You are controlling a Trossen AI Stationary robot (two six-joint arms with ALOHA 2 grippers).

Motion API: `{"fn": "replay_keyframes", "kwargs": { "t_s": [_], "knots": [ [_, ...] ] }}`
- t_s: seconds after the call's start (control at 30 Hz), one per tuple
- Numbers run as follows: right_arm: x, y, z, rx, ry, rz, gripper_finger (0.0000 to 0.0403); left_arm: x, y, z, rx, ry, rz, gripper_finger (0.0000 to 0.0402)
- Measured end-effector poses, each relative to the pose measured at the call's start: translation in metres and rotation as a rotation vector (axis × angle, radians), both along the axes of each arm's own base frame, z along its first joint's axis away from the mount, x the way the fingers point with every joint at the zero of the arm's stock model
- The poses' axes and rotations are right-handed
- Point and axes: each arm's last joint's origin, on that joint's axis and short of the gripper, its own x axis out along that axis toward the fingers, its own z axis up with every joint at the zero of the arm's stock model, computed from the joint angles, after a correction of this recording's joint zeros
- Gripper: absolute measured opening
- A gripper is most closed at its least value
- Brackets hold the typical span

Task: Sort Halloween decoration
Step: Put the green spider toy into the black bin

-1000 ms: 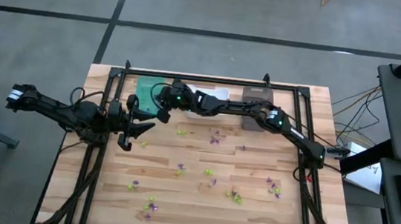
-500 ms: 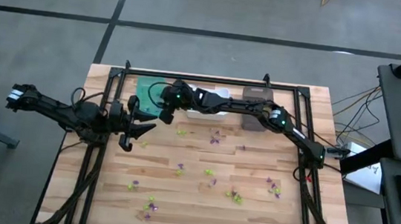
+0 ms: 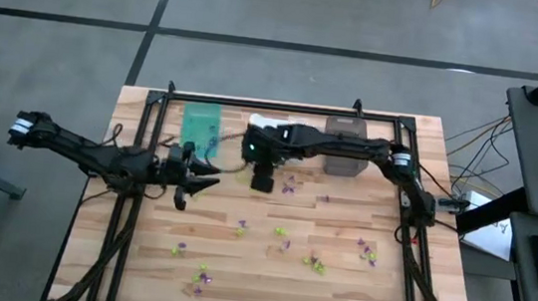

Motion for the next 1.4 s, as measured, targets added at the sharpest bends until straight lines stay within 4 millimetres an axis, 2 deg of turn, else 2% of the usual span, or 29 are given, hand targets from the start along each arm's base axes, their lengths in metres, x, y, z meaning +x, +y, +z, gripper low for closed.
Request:
{"fn": "replay_keyframes", "kwargs": {
  "t_s": [0.27,0.53,0.73,1.0,1.2,1.4],
  "knots": [
    [-0.041,0.056,0.002,-0.02,-0.047,0.041,0.0083,0.02,-0.005,-0.023,-0.075,0.128,0.007,0.0123],
    [-0.093,0.087,-0.004,-0.037,-0.131,0.07,0.0069,0.03,-0.008,-0.038,-0.136,0.209,0.007,0.0123],
    [-0.124,0.094,-0.012,-0.005,-0.195,0.056,0.0071,0.045,-0.012,-0.045,-0.264,0.394,0.068,0.0121],
    [-0.149,0.09,-0.023,0.016,-0.314,0.041,0.0068,0.063,-0.021,-0.056,-0.333,0.867,0.266,0.0108],
    [-0.159,0.089,-0.024,0.02,-0.36,0.042,0.0063,0.065,-0.026,-0.067,-0.299,1.27,0.497,0.0106],
    [-0.16,0.089,-0.026,0.021,-0.368,0.043,0.0065,0.076,-0.031,-0.092,-0.281,1.483,0.56,0.0106]
  ]
}}
